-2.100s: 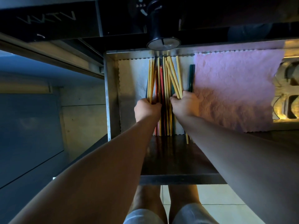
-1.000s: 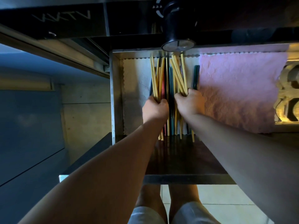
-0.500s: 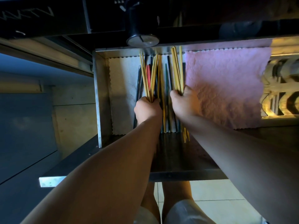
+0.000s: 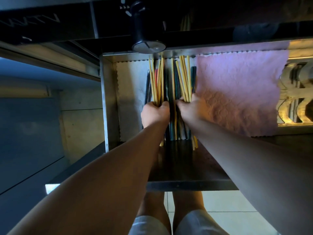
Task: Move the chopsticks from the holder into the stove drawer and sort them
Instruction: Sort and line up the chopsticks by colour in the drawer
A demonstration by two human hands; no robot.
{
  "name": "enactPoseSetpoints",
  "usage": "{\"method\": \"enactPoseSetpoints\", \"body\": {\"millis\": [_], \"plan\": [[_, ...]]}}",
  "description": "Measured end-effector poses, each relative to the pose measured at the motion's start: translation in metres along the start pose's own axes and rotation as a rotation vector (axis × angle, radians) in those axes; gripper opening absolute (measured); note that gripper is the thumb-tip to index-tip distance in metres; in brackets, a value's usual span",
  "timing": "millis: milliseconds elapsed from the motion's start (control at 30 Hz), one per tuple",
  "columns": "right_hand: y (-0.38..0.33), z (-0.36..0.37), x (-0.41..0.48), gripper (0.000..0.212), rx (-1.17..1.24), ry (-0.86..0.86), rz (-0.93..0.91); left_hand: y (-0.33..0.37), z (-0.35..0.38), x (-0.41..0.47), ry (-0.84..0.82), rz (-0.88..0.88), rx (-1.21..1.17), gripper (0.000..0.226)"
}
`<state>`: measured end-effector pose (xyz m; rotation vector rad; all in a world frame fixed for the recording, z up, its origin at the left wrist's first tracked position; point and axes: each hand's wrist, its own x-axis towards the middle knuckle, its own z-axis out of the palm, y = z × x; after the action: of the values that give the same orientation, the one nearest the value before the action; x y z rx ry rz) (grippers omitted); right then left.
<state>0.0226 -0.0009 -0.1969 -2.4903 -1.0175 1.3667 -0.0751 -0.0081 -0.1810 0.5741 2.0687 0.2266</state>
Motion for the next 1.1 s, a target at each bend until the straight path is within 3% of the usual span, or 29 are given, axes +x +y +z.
{"method": "enactPoseSetpoints", "body": {"millis": [167,400,667,867,1100], "plan": [[-0.006,0.014,0.0,0.05,0.066,0.03,0.08,-0.004,-0.016,0.006,-0.046,0.027,-0.02,0.029],[-0.007,0.022,-0.003,0.031,-0.014,0.129,0.025,-0.011,-0.028,0.01,-0.112,0.057,-0.035,0.014],[-0.021,0.027,-0.005,0.03,-0.196,0.117,0.007,-0.029,-0.037,0.023,-0.015,0.134,0.055,0.027],[-0.017,0.017,-0.008,0.029,-0.073,0.133,-0.029,-0.032,-0.032,0.029,0.012,0.166,0.087,0.031],[-0.004,-0.012,-0.004,0.019,0.073,0.009,-0.017,-0.024,-0.015,0.026,-0.008,0.074,0.063,0.036]]}}
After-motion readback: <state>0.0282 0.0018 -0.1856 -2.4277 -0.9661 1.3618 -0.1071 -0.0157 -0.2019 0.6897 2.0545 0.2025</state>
